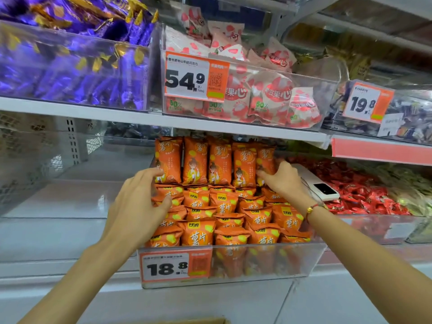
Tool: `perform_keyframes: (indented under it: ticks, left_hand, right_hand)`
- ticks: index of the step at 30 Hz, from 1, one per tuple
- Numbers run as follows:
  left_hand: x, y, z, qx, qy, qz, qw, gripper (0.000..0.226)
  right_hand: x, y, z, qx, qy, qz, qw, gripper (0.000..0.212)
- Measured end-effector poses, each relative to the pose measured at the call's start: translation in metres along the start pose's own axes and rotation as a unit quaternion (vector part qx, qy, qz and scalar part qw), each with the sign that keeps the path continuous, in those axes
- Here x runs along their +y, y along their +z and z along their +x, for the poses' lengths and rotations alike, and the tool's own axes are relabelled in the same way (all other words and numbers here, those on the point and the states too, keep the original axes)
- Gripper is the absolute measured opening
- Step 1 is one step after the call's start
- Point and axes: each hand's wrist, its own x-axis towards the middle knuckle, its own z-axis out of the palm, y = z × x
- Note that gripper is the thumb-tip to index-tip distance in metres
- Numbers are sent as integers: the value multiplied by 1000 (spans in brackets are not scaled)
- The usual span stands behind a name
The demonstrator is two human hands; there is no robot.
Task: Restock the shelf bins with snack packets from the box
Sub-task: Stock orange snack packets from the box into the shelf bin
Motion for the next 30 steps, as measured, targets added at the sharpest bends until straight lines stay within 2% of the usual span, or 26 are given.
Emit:
perform_keyframes:
  ticks: [2,5,9,11,13,17,20,23,30]
  left_hand:
    - [0,1,1,-4,2,3,1000,50]
    - [-1,-1,1,-13,12,24,1000,45]
    - [6,-4,10,29,118,80,989,40]
    - [21,5,25,16,165,98,981,40]
    - [38,20,41,-18,184,137,973,51]
    - [55,48,62,-53,126,234,963,68]
    - [52,60,70,-98,91,263,955,66]
    - [43,69,68,-145,91,304,937,67]
    - [42,70,66,-164,100,325,926,72]
  right_hand:
    - [5,-1,-3,-12,-8,54,998,53]
    - [12,-4,-6,-25,-47,38,998,58]
    - [7,-4,-14,83,-155,-4,984,49]
    - [-2,2,-19,115,-216,-40,969,48]
    - [-9,11,-22,117,-223,-92,963,58]
    - [-10,22,-14,49,-150,-103,982,70]
    - [0,25,-5,-4,-190,-121,974,66]
    - [6,24,1,-62,-215,-123,967,68]
    - [10,24,4,-85,-185,-107,973,68]
